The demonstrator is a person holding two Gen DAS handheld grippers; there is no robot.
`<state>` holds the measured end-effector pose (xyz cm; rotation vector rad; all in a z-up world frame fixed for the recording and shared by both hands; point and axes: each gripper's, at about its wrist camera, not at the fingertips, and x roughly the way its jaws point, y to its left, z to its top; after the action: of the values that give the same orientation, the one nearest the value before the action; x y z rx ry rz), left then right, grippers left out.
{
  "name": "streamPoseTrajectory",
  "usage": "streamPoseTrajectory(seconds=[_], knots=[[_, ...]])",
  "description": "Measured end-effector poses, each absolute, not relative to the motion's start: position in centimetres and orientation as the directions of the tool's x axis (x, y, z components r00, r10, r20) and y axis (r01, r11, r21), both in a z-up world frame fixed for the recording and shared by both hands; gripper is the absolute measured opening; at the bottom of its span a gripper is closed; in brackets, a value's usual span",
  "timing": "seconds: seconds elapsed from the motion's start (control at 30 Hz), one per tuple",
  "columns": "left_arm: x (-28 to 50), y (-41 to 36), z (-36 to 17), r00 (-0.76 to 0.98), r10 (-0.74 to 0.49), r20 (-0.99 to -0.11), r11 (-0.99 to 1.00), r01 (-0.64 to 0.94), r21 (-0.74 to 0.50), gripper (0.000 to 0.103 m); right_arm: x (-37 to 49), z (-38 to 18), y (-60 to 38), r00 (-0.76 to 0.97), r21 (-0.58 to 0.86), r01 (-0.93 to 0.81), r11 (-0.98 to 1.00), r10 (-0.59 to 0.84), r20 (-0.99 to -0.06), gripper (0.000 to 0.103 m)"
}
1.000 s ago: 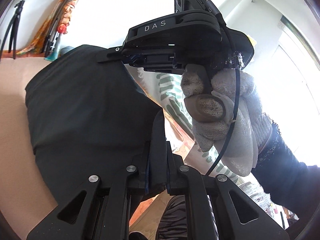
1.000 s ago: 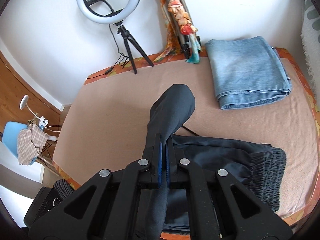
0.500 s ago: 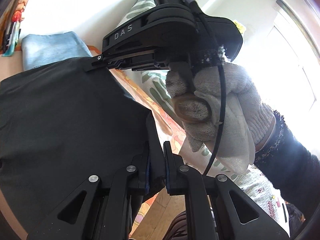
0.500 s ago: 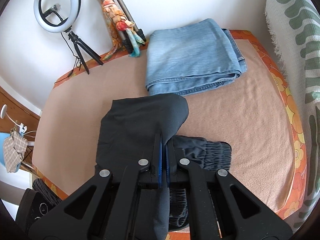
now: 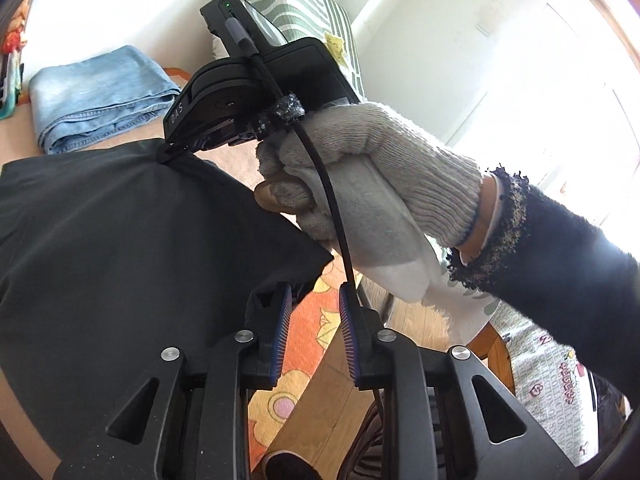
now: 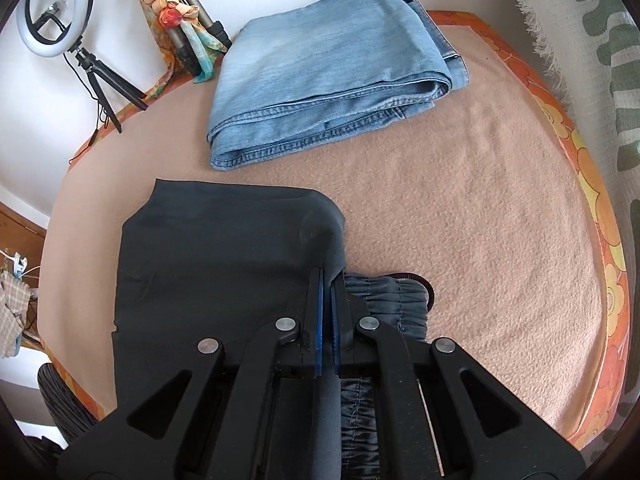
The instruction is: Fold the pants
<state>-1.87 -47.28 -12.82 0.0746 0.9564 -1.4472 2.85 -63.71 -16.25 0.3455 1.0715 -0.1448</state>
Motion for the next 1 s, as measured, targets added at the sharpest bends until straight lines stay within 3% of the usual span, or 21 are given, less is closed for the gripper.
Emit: streamPoseTrajectory(seconds=[0.13, 0.23, 0.27, 0.33, 0.37, 0.6, 0.7, 1.0], knots=[[-2.5, -44.0, -11.9, -0.149, -0.791, -0.593, 0.204, 0.85, -0.486, 0.025, 2.3, -15.6, -63.7, 0.491, 0.211, 0.29, 0.934, 0.044, -0.87, 0.004], [-2.0, -40.8, -11.1, -0.116, -0.796, -0.595, 0.231, 0.85, -0.474, 0.029, 1.3, -13.8, -63.5, 0.513, 0.168, 0.309, 0.936, -0.015, -0.858, 0.022], [-1.6, -39.8, -10.8, -0.103, -0.796, -0.597, 0.243, 0.848, -0.471, 0.036, 0.8, -13.1, -63.3, 0.523, 0.154, 0.317, 0.936, -0.038, -0.851, 0.034], [-0.2, -38.2, -10.5, -0.08, -0.795, -0.601, 0.263, 0.848, -0.46, 0.052, -0.4, -11.6, -63.2, 0.556, 0.173, 0.328, 0.929, -0.042, -0.83, 0.041], [0.4, -37.3, -10.2, -0.066, -0.796, -0.602, 0.272, 0.849, -0.452, 0.057, -1.1, -10.9, -63.0, 0.573, 0.188, 0.327, 0.926, -0.036, -0.819, 0.041], [6.4, -32.6, -10.0, 0.019, -0.769, -0.639, 0.385, 0.812, -0.439, 0.057, -6.3, -8.6, -57.7, 0.634, 0.324, 0.243, 0.914, 0.102, -0.766, 0.042], [9.3, -31.8, -11.0, 0.051, -0.748, -0.661, 0.43, 0.796, -0.426, 0.057, -8.9, -9.9, -54.0, 0.62, 0.388, 0.201, 0.899, 0.191, -0.761, 0.046], [16.6, -33.8, -15.1, -0.035, -0.76, -0.649, 0.463, 0.671, -0.579, 0.057, -12.5, -16.6, -45.7, 0.506, 0.505, 0.184, 0.843, 0.359, -0.784, 0.046]])
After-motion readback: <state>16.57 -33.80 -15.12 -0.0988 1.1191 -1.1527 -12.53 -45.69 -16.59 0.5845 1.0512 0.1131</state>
